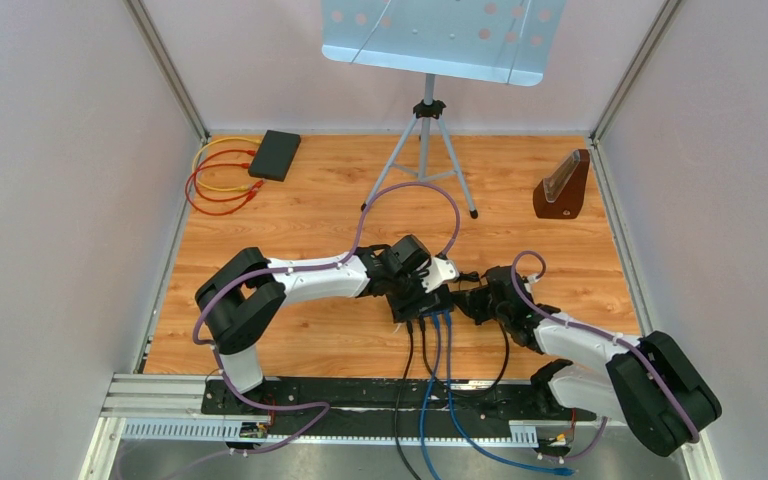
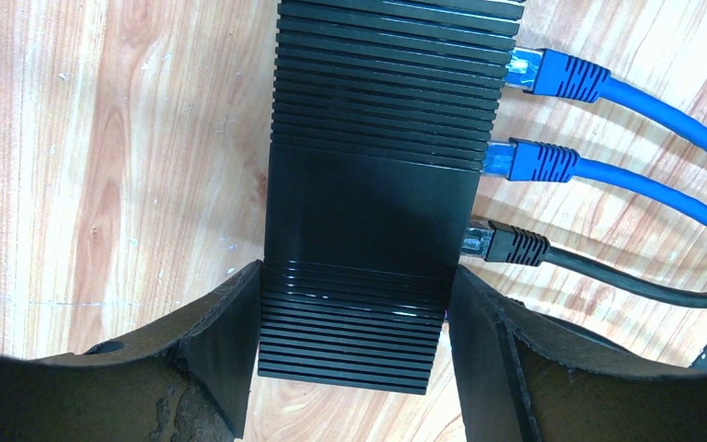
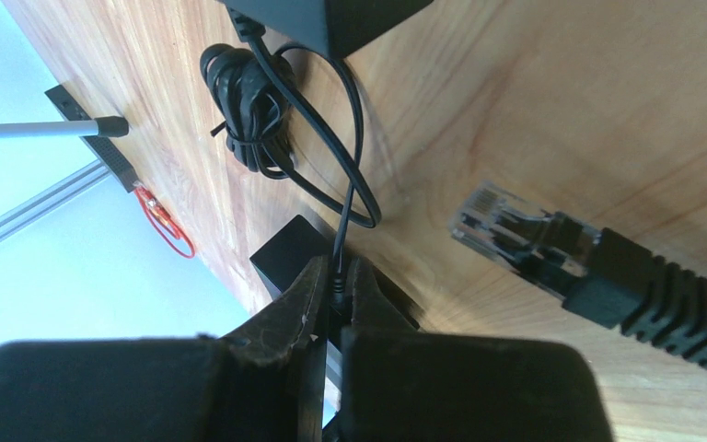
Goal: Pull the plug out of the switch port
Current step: Pull the power from the switch port.
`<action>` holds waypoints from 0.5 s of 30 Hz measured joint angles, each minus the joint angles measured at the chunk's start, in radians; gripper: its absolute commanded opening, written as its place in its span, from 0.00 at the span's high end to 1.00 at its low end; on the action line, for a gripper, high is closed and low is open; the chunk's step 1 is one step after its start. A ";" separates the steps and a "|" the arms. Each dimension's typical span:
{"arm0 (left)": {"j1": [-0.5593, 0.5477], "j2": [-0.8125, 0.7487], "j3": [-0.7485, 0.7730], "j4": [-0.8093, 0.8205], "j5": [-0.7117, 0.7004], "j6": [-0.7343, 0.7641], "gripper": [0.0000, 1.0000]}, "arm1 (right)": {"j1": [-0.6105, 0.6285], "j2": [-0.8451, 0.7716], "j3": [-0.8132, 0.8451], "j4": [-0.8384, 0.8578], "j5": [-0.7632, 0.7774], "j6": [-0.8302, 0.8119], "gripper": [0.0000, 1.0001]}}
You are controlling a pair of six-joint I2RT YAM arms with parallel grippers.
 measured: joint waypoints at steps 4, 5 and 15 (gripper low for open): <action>0.000 0.000 0.000 0.008 0.003 0.000 0.37 | -0.013 -0.024 -0.022 0.018 -0.008 -0.014 1.00; 0.000 0.000 0.000 0.008 0.004 0.000 0.38 | -0.012 -0.033 -0.022 0.014 -0.004 -0.021 1.00; 0.000 0.003 0.000 0.040 0.019 -0.003 0.39 | -0.051 -0.096 -0.032 -0.007 -0.016 -0.076 1.00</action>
